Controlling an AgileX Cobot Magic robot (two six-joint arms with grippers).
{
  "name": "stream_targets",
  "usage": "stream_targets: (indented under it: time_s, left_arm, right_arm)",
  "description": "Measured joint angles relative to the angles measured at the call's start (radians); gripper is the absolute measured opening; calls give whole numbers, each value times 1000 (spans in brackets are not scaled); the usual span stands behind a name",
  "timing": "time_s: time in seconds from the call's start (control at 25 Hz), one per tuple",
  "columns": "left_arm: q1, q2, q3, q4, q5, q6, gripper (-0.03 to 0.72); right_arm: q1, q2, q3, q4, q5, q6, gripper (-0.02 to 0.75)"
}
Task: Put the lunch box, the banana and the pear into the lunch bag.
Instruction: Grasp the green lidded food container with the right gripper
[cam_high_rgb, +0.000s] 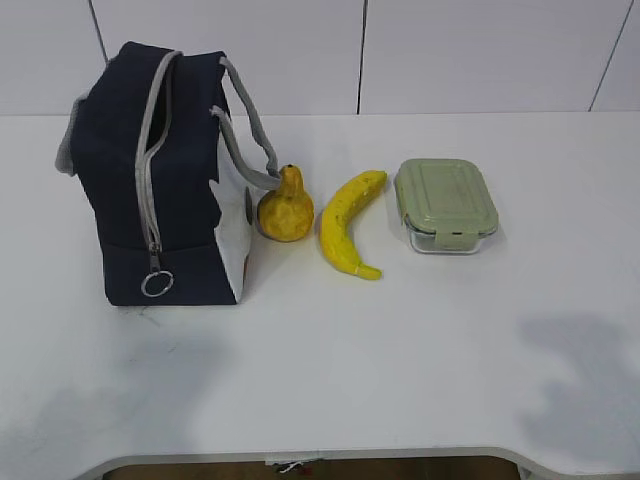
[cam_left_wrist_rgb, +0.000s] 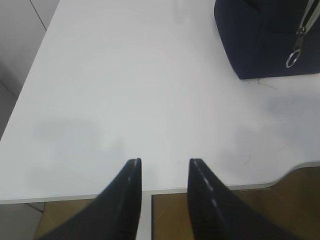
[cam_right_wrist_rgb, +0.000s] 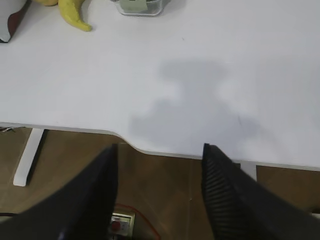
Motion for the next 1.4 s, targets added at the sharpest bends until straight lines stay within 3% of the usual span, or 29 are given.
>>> stream_targets:
  time_s: [0.2, 0.64, 1.4]
  left_arm:
    - [0, 0, 0, 0, 0, 0, 243]
    - [0, 0, 0, 0, 0, 0, 243]
    - [0, 0, 0, 0, 0, 0, 243]
  right_arm:
    - [0, 91, -28, 67, -9, 5, 434]
    - [0, 413, -180, 361, -21, -203, 434]
    - [0, 1018, -549, 583, 86, -447, 434]
